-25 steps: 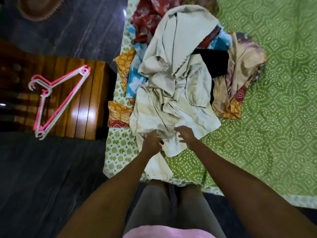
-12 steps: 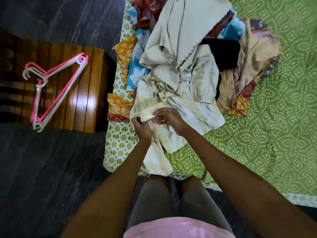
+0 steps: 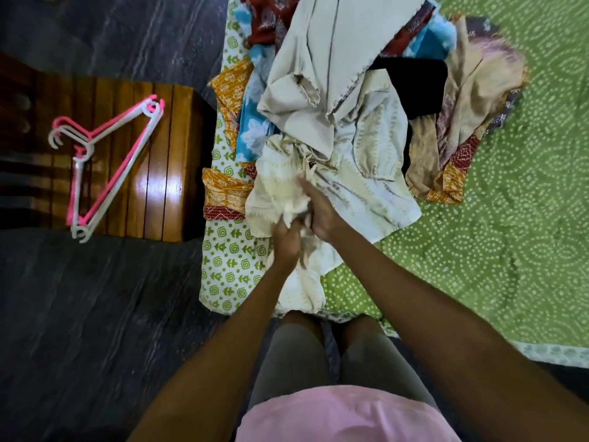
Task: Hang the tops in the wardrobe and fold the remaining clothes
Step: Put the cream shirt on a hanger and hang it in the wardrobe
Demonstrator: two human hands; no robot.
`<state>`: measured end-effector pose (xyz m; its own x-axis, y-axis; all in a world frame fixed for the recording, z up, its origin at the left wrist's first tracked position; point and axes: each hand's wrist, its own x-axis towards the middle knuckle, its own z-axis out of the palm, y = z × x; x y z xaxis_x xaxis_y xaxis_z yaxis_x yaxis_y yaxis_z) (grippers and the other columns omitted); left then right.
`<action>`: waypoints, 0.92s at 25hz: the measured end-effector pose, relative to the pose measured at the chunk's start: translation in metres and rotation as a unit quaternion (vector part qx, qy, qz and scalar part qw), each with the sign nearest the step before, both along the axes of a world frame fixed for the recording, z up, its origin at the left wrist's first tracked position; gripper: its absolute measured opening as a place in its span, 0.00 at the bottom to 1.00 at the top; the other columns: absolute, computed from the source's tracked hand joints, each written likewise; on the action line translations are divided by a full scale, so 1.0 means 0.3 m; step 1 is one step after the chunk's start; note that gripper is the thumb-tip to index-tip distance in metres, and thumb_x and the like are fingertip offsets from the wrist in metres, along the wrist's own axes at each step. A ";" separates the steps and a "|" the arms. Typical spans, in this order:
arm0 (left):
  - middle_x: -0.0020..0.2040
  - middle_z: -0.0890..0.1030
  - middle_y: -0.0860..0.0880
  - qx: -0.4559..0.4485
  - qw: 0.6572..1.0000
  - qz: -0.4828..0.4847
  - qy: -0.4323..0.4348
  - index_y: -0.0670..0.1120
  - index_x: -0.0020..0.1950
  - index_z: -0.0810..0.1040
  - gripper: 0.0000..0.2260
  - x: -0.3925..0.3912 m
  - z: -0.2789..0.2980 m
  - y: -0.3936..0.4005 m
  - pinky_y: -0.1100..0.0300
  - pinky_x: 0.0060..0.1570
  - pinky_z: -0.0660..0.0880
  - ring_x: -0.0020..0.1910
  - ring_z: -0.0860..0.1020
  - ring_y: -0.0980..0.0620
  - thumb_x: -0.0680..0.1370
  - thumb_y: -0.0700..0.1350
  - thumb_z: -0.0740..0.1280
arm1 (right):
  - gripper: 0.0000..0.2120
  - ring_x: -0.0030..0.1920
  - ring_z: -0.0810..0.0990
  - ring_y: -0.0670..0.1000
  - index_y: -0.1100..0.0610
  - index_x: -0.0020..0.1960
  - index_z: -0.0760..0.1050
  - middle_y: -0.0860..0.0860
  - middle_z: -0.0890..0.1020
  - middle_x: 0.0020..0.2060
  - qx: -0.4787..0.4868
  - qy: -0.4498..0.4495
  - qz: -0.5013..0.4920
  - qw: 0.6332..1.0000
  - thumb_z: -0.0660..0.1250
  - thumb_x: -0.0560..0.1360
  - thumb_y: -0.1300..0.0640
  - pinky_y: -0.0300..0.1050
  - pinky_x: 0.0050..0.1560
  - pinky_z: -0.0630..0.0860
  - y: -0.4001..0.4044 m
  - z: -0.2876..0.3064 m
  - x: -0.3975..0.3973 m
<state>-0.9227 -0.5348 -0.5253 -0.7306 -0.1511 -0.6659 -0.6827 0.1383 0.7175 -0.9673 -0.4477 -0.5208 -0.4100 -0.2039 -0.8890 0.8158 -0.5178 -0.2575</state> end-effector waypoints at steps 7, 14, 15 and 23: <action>0.48 0.80 0.46 0.146 0.968 -0.200 -0.043 0.34 0.62 0.73 0.15 0.116 0.076 0.062 0.66 0.46 0.76 0.46 0.80 0.58 0.76 0.28 0.60 | 0.11 0.45 0.75 0.50 0.60 0.55 0.75 0.52 0.78 0.46 0.374 0.142 0.066 0.914 0.66 0.73 0.65 0.42 0.44 0.70 0.105 0.033 0.164; 0.36 0.78 0.49 0.007 0.966 -0.194 0.172 0.40 0.43 0.79 0.10 -0.179 0.366 0.080 0.65 0.37 0.72 0.36 0.76 0.55 0.73 0.31 0.60 | 0.17 0.43 0.79 0.48 0.57 0.53 0.74 0.51 0.81 0.44 0.232 0.229 0.176 0.929 0.72 0.65 0.56 0.40 0.43 0.75 0.179 0.343 0.203; 0.38 0.79 0.49 0.030 0.954 -0.239 0.177 0.39 0.46 0.80 0.11 -0.207 0.422 0.108 0.68 0.36 0.71 0.36 0.76 0.59 0.73 0.30 0.59 | 0.21 0.45 0.79 0.51 0.59 0.53 0.74 0.54 0.81 0.46 0.202 0.223 0.305 0.904 0.72 0.62 0.54 0.44 0.44 0.74 0.194 0.381 0.215; 0.43 0.73 0.48 0.114 0.842 -0.523 -0.073 0.41 0.53 0.72 0.10 -0.038 0.602 0.295 0.70 0.38 0.70 0.42 0.71 0.55 0.81 0.35 0.52 | 0.11 0.44 0.82 0.44 0.61 0.49 0.79 0.47 0.85 0.43 0.121 0.246 0.552 0.787 0.70 0.68 0.68 0.37 0.48 0.77 0.473 0.772 0.228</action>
